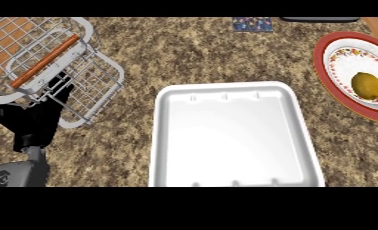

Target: Pick the lemon from the tray and place it in the plate

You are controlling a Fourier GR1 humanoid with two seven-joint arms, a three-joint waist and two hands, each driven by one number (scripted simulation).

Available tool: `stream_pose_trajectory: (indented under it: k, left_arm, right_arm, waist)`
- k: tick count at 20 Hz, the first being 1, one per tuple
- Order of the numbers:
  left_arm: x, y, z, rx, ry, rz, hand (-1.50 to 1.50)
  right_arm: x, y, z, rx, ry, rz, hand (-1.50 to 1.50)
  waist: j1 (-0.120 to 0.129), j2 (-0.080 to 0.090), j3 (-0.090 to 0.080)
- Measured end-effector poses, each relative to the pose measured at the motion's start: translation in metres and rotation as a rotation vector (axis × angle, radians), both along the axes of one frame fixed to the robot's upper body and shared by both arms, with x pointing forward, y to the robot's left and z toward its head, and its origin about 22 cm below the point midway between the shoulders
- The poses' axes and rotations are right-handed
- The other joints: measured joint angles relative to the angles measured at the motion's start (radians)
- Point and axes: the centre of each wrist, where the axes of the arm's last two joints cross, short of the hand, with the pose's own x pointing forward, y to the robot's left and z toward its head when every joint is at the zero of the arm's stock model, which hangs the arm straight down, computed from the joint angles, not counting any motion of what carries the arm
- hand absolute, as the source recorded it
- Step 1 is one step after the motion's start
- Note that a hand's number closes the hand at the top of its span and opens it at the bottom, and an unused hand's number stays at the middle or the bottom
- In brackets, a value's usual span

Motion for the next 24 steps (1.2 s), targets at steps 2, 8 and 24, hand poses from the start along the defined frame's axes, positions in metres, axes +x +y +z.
stream_pose_trajectory:
  k: [2, 8, 24]
  left_arm:
    - [0.000, 0.000, 0.000, -0.001, -0.007, -0.003, 0.00]
    - [0.001, -0.001, 0.000, -0.005, -0.009, -0.009, 0.00]
    - [0.004, -0.005, 0.002, -0.009, -0.023, -0.015, 0.00]
  right_arm:
    - [-0.006, -0.005, 0.000, 0.008, 0.012, -0.003, -1.50]
    - [-0.016, -0.014, 0.000, 0.025, 0.004, -0.027, -1.50]
    - [-0.044, -0.037, 0.006, -0.038, 0.017, -0.097, -1.50]
  waist:
    - [0.001, 0.002, 0.001]
    - [0.007, 0.005, 0.003]
    - [0.019, 0.016, 0.007]
